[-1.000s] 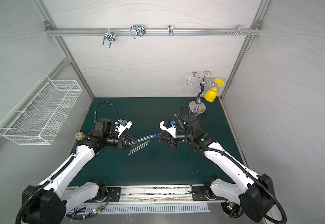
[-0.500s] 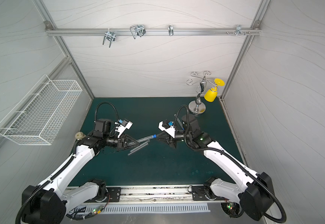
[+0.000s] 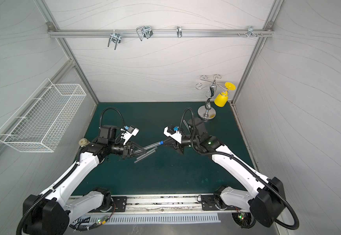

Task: Insert stoppers into test tubes
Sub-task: Insert the stopper into the test tube.

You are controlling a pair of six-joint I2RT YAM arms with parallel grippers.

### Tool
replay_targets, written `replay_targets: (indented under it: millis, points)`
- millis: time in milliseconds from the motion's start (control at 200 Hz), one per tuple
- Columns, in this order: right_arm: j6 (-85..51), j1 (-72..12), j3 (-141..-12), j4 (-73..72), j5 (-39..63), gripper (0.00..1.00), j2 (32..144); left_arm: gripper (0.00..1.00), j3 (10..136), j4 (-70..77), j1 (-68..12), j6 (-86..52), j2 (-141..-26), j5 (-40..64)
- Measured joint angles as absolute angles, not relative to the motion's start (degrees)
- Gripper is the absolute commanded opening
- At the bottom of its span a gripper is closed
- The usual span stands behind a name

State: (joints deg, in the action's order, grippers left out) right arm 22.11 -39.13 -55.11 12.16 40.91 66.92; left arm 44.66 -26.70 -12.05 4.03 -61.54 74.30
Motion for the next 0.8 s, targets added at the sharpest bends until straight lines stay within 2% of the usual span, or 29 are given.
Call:
replay_targets:
  millis: [800]
  points:
    - [27.14, -40.6, -56.23, 13.1, 38.28, 0.12, 68.53, 0.0, 44.34, -27.16, -11.68, 1.91, -61.54, 74.02]
